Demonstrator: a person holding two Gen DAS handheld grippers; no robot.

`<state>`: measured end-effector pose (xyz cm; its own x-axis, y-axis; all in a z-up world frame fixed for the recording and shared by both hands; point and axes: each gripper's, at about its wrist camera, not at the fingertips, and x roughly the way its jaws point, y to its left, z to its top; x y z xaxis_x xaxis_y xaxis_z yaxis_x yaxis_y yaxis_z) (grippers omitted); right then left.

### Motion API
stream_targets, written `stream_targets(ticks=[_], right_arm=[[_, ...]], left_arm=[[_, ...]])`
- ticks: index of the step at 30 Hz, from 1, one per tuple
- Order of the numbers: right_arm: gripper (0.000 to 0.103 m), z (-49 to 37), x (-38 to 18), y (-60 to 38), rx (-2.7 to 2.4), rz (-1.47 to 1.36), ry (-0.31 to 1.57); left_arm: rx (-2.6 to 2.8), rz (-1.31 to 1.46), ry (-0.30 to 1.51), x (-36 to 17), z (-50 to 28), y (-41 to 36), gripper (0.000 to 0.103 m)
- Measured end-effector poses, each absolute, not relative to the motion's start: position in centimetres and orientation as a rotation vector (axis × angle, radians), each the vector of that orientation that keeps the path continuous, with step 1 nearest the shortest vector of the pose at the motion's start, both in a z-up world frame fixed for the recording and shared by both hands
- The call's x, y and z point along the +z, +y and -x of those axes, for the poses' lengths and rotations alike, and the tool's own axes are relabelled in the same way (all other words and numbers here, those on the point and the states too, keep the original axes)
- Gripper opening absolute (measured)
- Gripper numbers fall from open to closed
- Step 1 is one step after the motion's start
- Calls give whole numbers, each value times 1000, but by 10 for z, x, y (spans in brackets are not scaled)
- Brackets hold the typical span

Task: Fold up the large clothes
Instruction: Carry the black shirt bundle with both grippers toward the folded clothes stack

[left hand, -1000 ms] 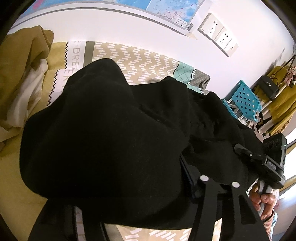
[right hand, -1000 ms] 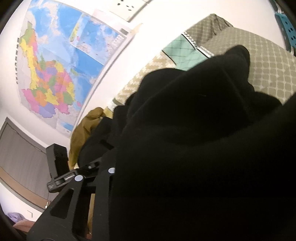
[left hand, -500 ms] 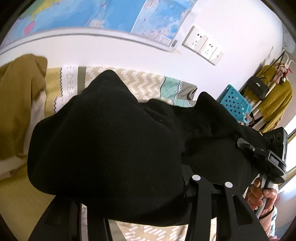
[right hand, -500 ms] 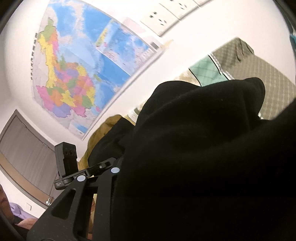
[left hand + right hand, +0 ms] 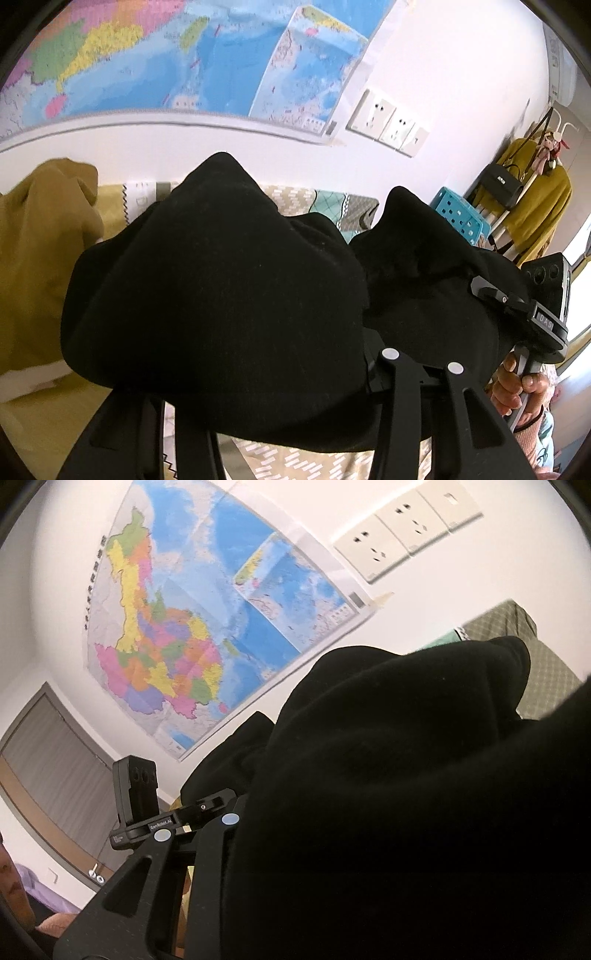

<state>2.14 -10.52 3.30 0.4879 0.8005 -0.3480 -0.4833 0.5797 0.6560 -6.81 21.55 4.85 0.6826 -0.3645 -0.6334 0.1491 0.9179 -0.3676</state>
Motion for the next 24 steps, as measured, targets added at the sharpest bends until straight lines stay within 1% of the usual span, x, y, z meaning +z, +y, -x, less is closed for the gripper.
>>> stream_targets(ticks=[11, 24], right_arm=[[26, -32, 74, -86, 910, -520, 625], [26, -57, 145, -9, 1062, -459, 525]], left_arm=[[-247, 237, 669, 104, 77, 232, 43], [-112, 205, 525, 181, 95, 292, 43]])
